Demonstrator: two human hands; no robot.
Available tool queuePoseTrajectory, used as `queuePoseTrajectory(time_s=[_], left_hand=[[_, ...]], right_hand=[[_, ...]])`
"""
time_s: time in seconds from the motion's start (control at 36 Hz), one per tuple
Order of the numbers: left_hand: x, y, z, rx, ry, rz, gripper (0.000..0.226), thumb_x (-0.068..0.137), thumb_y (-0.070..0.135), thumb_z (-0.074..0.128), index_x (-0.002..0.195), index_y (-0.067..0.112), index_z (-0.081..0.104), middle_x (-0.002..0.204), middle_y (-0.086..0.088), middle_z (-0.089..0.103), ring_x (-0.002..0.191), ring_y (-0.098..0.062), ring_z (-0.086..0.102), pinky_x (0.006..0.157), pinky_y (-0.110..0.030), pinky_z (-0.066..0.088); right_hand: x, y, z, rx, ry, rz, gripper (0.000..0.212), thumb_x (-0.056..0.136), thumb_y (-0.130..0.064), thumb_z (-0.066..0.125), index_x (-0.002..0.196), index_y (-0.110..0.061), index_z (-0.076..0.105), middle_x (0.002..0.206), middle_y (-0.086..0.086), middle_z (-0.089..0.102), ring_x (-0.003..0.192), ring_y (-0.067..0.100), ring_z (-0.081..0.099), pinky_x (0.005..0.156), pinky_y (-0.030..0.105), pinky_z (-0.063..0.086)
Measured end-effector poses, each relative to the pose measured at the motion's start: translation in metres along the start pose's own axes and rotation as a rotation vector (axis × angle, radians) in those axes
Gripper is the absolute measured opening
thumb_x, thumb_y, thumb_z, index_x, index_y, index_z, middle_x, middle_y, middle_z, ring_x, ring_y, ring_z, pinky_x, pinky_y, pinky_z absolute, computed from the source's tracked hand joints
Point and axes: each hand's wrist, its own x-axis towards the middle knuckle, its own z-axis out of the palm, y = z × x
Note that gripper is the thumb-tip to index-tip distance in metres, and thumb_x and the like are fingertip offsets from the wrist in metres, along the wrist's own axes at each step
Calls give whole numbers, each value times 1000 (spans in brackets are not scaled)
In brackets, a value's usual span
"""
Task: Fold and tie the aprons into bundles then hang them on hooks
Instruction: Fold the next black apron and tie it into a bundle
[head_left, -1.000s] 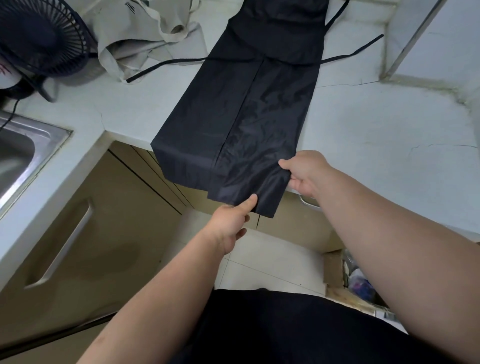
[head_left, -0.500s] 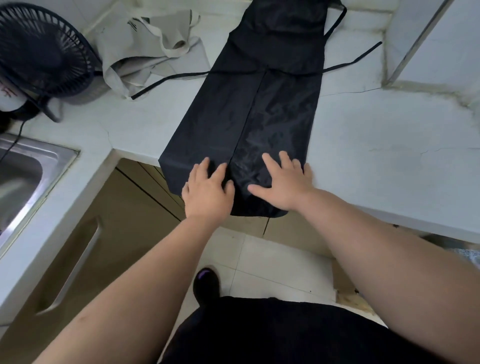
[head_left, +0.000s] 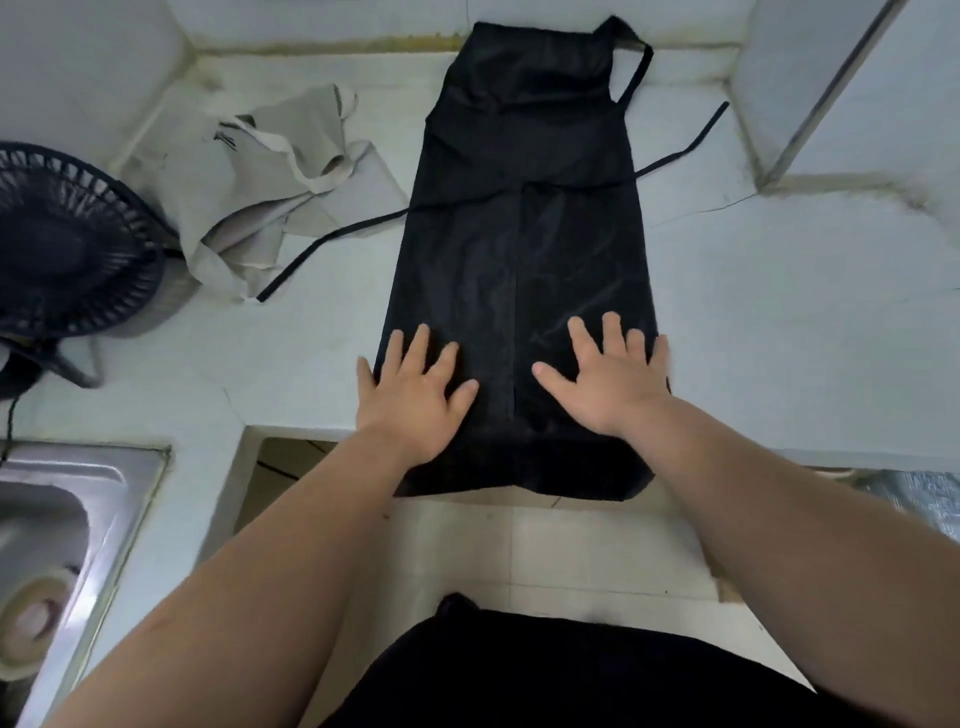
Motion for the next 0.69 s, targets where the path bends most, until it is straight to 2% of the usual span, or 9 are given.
queuePoseTrajectory(time_s=[0.08, 0.19, 0.28, 0.33, 0.39, 0.44, 0.53, 0.61, 0.69], left_hand=[[9, -13, 8, 70, -110, 22, 65, 95, 63, 9, 151, 36, -11, 160, 0, -19, 147, -26, -15, 117, -54, -1], [21, -21, 9, 87, -105, 49, 66, 94, 64, 7, 149, 36, -17, 158, -1, -24, 146, -27, -19, 117, -53, -4], [30, -26, 2, 3, -95, 76, 65, 95, 63, 13, 152, 35, -7, 160, 0, -17, 147, -25, -16, 117, -51, -6], [33, -30, -3, -186, -30, 87, 58, 100, 54, 21, 153, 31, 14, 162, 0, -1, 148, -23, -8, 118, -46, -3], [31, -36, -7, -352, 124, 65, 48, 103, 40, 31, 147, 23, 36, 159, -2, 19, 148, -23, 7, 119, -40, 7], [27, -44, -7, -353, 259, 9, 42, 101, 29, 40, 142, 18, 45, 153, -5, 32, 142, -25, 23, 115, -38, 20], [19, -48, -6, -365, 257, -129, 47, 98, 28, 47, 143, 17, 41, 146, -9, 38, 130, -31, 36, 104, -43, 34], [12, -45, -4, -347, 213, -187, 55, 96, 38, 50, 144, 18, 35, 144, -11, 38, 128, -33, 37, 100, -44, 38], [0, -42, -2, -259, 230, -156, 61, 96, 45, 46, 149, 24, 24, 154, -10, 24, 136, -32, 29, 106, -46, 33]], right_hand=[[3, 0, 12, -20, -116, 21, 78, 88, -73, 10, 149, -32, -14, 158, 9, -18, 146, 35, -7, 117, 52, -7], [14, -2, 14, -19, -112, 53, 79, 87, -74, 9, 149, -32, -16, 157, 9, -20, 145, 35, -8, 117, 52, -7], [22, -7, 7, 18, -102, 53, 80, 87, -74, 16, 150, -32, -10, 159, 8, -15, 146, 34, -5, 117, 51, -6], [21, -6, 3, 146, -27, 27, 78, 89, -70, 26, 152, -29, 5, 160, 8, -2, 146, 30, 3, 118, 46, -4], [17, -5, 2, 317, 105, 34, 67, 95, -56, 36, 151, -23, 21, 158, 8, 16, 146, 25, 13, 118, 40, 2], [13, -3, 5, 337, 242, 97, 57, 97, -40, 42, 148, -17, 30, 153, 8, 30, 141, 24, 26, 117, 38, 18], [4, -3, 10, 277, 252, 186, 56, 95, -34, 44, 147, -17, 30, 150, 9, 34, 136, 28, 35, 108, 41, 34], [-3, -2, 9, 240, 223, 212, 62, 95, -40, 48, 149, -21, 25, 153, 10, 28, 136, 31, 33, 107, 44, 33], [-11, -1, 7, 142, 156, 190, 70, 93, -55, 44, 150, -27, 14, 157, 10, 15, 140, 33, 23, 112, 48, 25]])
